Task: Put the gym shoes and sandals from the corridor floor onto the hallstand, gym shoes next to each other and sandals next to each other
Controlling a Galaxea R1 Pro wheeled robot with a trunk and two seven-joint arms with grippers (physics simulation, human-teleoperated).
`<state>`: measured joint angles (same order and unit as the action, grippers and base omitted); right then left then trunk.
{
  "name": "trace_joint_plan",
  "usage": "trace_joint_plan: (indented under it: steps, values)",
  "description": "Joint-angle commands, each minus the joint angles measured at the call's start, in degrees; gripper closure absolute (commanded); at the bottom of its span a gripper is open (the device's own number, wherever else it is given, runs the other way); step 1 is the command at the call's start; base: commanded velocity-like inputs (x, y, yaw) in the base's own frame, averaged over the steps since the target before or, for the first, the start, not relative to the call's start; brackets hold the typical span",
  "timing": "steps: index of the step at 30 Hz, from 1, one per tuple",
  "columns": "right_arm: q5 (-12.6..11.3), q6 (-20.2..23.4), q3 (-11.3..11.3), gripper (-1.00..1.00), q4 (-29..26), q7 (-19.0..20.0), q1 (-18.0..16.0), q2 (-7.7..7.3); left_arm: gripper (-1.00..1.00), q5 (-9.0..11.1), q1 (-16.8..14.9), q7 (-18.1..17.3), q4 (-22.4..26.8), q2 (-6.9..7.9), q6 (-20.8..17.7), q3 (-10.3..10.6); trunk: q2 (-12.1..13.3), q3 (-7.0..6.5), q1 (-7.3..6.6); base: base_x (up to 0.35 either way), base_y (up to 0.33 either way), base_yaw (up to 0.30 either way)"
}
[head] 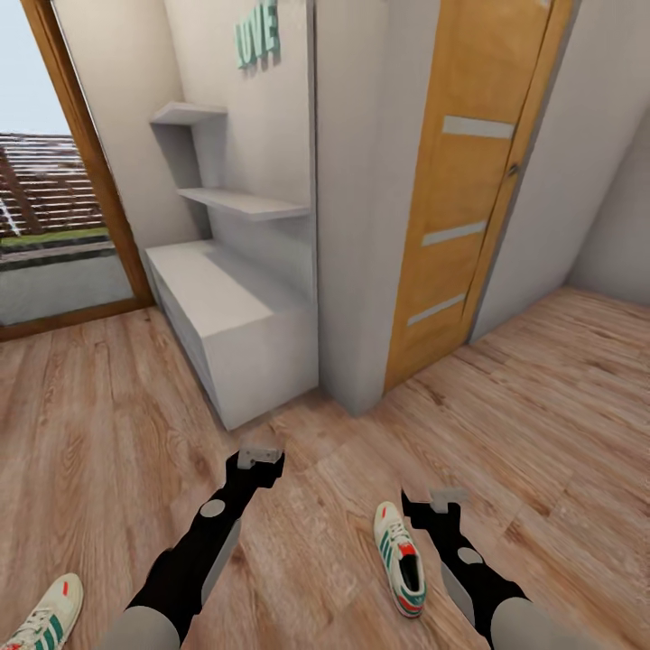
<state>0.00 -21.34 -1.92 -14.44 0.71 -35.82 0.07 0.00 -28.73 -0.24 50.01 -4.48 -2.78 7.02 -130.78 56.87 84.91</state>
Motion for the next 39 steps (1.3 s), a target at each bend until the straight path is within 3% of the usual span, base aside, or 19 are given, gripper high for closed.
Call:
trace_joint_plan:
  steps: [1,10,22,39]
  values:
    - [0.00,-0.20,-0.18,-1.00,0.05,0.08,-0.04,0.01,-1.00,0.00,-0.01,-0.02,0.09,0.00,-0.29,0.01,-0.02,0.05,-0.05,-0.346,0.000,0.000]
    - [0.00,-0.20,-0.18,-1.00,0.06,0.13,-0.03,0.00,-1.00,0.00,-0.01,-0.02,0.09,-0.03,-0.30,0.01,-0.02,0.05,-0.05,-0.324,0.000,0.000]
    - [-0.16,-0.20,-0.18,-1.00,0.03,0.17,-0.04,-0.07,-1.00,0.00,-0.01,-0.02,0.09,-0.08,-0.37,0.09,-0.02,0.06,-0.05,-0.045,0.000,0.000]
    - [-0.34,-0.20,-0.18,-1.00,0.03,0.25,-0.04,-0.07,-1.00,0.00,-0.01,-0.02,0.09,-0.09,-0.38,0.10,-6.84,4.28,3.69,0.000,0.000,0.000]
